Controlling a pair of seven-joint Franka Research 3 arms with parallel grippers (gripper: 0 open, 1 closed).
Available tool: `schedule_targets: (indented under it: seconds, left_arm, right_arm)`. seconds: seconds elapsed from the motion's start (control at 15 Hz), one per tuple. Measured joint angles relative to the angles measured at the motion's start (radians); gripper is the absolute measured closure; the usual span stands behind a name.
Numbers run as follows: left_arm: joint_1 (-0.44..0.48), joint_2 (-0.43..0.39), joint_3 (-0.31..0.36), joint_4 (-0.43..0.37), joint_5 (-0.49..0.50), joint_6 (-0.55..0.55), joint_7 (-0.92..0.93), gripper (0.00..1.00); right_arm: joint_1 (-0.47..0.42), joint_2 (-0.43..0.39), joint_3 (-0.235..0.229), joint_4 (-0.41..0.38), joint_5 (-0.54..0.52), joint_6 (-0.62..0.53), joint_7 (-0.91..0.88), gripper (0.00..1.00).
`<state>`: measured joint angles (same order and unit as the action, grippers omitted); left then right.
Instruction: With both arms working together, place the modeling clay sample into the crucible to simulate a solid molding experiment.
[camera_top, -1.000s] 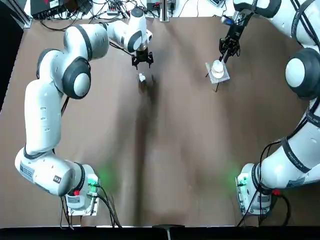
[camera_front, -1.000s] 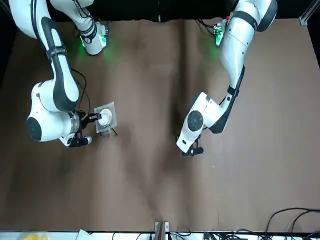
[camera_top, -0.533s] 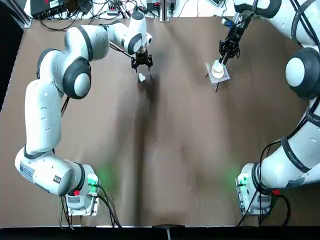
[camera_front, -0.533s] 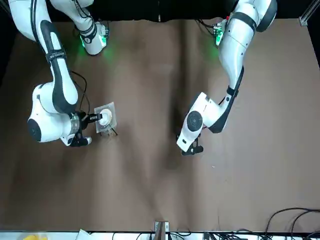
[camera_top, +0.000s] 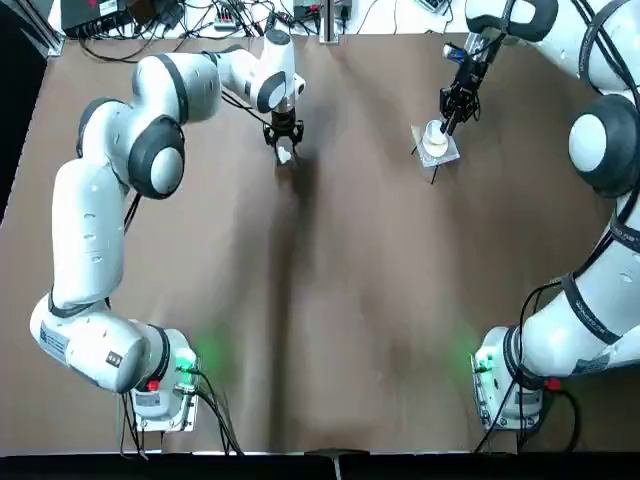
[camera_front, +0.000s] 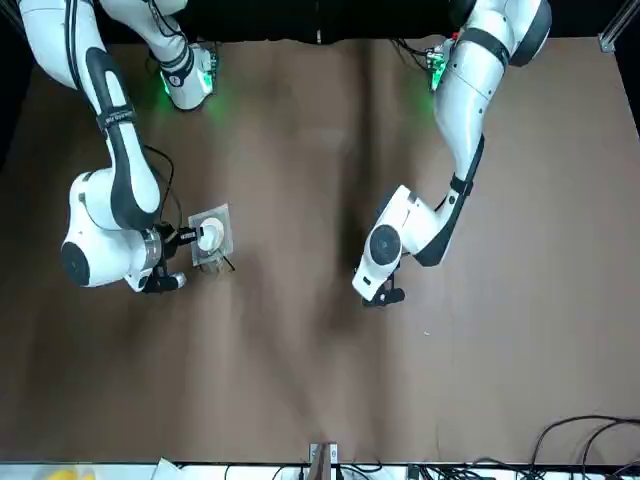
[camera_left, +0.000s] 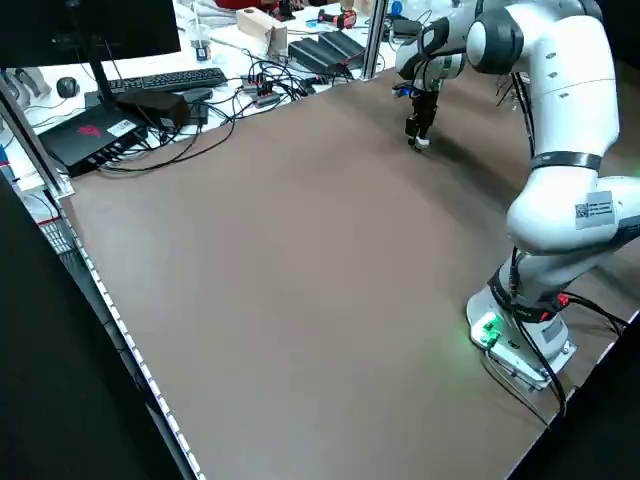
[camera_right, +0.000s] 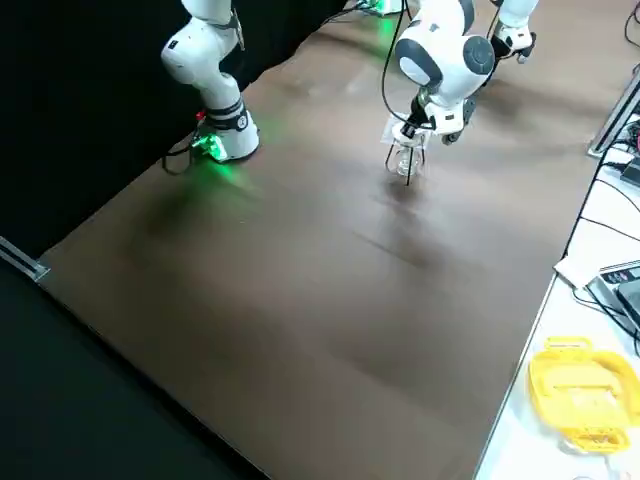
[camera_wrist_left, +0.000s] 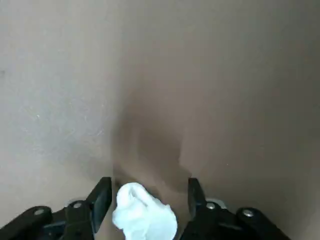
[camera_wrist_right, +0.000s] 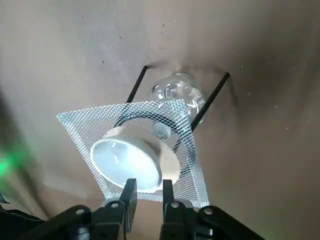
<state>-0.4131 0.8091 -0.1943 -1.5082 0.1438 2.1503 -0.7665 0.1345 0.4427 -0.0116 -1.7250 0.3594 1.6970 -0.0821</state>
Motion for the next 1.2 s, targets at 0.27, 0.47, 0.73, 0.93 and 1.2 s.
schedule_targets:
  seconds: [0.27,0.47,0.73,0.93,1.2]
  left_arm:
    - [0.0,0.0,0.0,0.003,0.0,-0.021,0.0,0.47]
    - [0.0,0.0,0.0,0.006,-0.001,-0.053,-0.001,0.47]
    - [0.0,0.0,-0.002,0.006,-0.002,-0.068,-0.003,0.47]
    - [-0.001,0.0,-0.005,0.006,-0.018,-0.074,-0.007,0.47]
    - [-0.001,0.0,-0.006,0.006,-0.024,-0.074,-0.024,0.47]
  right_arm:
    - [0.002,0.01,0.001,0.0,-0.002,0.0,0.0,0.72]
    - [0.002,0.017,0.001,0.0,-0.01,0.003,0.0,0.74]
    - [0.002,0.021,0.001,0.0,-0.012,0.006,-0.001,0.9]
    - [0.002,0.02,0.001,0.001,-0.011,0.002,-0.001,0.96]
    - [0.002,0.02,0.001,0.002,-0.011,0.0,-0.002,0.96]
